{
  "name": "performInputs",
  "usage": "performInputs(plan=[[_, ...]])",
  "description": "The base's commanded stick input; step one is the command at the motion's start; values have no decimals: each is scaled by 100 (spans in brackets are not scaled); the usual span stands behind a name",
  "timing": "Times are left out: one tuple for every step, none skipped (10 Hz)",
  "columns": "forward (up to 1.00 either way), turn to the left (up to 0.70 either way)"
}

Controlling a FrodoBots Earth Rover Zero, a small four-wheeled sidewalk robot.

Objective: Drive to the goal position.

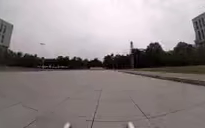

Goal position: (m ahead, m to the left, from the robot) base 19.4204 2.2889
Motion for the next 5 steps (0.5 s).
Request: performInputs(plan=[[85,0],[85,0],[85,0],[85,0],[85,0]])
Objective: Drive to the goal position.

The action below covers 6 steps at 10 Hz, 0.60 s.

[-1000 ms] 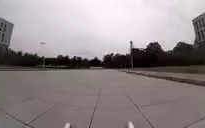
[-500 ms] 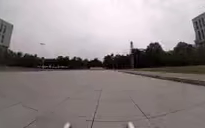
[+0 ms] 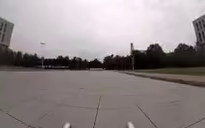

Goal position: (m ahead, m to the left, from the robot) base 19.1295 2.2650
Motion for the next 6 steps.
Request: performInputs(plan=[[85,0],[85,0],[85,0],[85,0],[85,0],[85,0]])
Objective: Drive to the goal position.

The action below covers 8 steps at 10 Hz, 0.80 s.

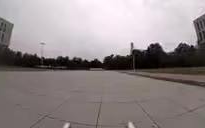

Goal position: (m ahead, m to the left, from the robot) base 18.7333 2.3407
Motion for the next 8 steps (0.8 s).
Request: performInputs(plan=[[85,0],[85,0],[85,0],[85,0],[85,0],[85,0],[85,0],[85,0]])
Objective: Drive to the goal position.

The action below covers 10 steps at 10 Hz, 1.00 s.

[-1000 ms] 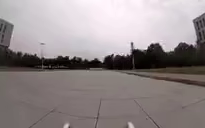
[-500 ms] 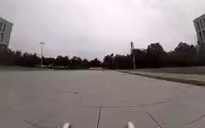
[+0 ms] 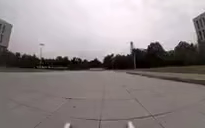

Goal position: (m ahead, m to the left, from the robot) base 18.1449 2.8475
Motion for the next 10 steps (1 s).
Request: performInputs(plan=[[85,0],[85,0],[85,0],[85,0],[85,0],[85,0],[85,0],[85,0],[85,0],[85,0]])
